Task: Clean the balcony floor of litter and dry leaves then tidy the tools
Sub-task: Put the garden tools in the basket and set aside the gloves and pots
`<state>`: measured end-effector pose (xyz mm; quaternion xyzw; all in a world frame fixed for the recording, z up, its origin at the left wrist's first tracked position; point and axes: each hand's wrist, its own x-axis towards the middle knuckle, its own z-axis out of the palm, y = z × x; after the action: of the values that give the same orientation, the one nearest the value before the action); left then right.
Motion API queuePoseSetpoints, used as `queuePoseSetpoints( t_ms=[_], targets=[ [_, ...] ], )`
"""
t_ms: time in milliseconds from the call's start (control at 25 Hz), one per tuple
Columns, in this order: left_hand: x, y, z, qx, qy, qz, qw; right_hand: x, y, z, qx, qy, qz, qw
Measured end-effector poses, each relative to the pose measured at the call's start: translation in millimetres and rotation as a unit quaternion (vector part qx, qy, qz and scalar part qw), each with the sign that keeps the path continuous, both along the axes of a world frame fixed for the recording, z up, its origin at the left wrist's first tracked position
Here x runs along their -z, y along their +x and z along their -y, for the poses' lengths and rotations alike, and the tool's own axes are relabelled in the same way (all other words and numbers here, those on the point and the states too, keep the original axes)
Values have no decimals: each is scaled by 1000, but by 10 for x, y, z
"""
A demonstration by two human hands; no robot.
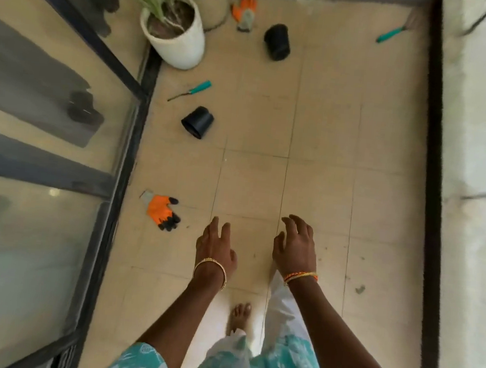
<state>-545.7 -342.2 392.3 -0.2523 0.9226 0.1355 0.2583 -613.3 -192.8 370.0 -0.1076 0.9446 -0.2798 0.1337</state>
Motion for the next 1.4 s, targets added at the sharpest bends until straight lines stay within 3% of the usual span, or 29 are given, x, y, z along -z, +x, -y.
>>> queuePoseSetpoints(
  t_ms=[280,480,720,880,1040,1400],
  targets=[
    [-554,-1344,186,-97,13,-56,994,-659,-1498,402,-151,6,-57,987],
    [-501,-2136,822,-133,11,-68,989,-755,-2589,992,-104,-18,-43,994],
    [-114,-2996,1902,-157,10,-37,987,-427,-3691,1979,-105,-4,-36,994],
    [268,-3448,2554,-168,16,-11,986,54,-4189,2739,-143,2,-16,990],
    [1011,-3762,3040,-232,58,-16,971,856,-4609,3329,-188,41,2,981],
    [3418,-4463,4332,-460,163,7,873,3297,-5375,4488,-410,129,11,903]
  ],
)
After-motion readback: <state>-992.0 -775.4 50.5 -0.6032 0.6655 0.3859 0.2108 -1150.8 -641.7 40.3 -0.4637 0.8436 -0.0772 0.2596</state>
